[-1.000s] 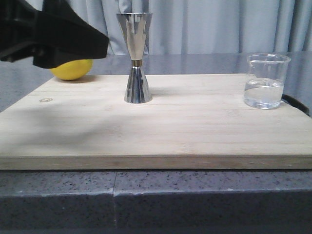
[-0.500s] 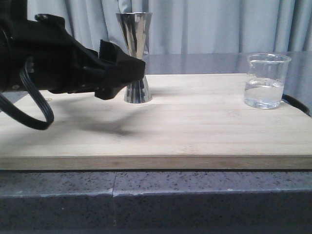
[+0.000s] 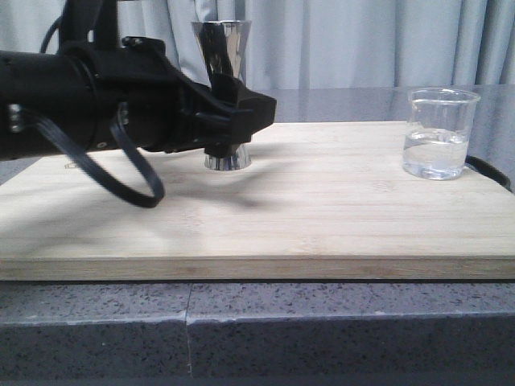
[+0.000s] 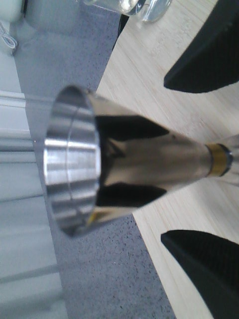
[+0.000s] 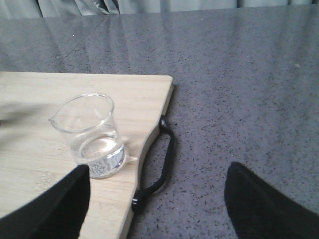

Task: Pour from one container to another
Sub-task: 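Reach the left gripper to the steel jigger and close around its waist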

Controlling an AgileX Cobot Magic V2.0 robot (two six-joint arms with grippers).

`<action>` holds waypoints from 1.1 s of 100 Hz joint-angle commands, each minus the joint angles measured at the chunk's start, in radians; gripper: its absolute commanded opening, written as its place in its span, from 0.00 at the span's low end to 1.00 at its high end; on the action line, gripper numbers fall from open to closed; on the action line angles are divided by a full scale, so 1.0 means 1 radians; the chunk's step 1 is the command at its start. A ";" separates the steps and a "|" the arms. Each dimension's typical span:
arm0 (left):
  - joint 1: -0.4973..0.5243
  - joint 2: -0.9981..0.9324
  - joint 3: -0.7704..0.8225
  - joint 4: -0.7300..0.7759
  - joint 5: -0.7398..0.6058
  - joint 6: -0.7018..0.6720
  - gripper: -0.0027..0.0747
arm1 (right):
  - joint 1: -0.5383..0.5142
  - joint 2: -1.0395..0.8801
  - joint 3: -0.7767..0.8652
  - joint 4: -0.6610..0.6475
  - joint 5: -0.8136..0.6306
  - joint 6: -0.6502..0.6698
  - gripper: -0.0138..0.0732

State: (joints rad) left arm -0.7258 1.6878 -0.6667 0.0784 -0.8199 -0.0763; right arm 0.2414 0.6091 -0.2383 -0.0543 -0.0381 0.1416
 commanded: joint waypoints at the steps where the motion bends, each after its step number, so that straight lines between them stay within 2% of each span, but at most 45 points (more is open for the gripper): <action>1: -0.007 -0.019 -0.047 0.002 -0.062 -0.013 0.70 | 0.003 0.009 -0.027 -0.001 -0.084 -0.006 0.74; 27: -0.007 0.013 -0.072 0.002 -0.047 -0.014 0.69 | 0.003 0.009 -0.027 -0.001 -0.084 -0.006 0.74; 34: -0.007 0.013 -0.072 0.002 -0.053 -0.014 0.67 | 0.003 0.009 -0.027 -0.001 -0.084 -0.006 0.74; 62: -0.007 0.013 -0.072 0.002 -0.079 -0.014 0.44 | 0.003 0.009 -0.027 -0.001 -0.084 -0.006 0.74; 89: -0.007 0.013 -0.060 0.004 -0.080 -0.014 0.17 | 0.003 0.009 -0.027 -0.001 -0.087 -0.006 0.74; 110: -0.007 0.013 -0.052 0.010 -0.085 -0.014 0.01 | 0.060 0.040 -0.027 -0.022 -0.096 -0.006 0.74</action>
State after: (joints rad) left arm -0.7258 1.7400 -0.7064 0.0904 -0.8299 -0.0822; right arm 0.2783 0.6186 -0.2378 -0.0562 -0.0402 0.1416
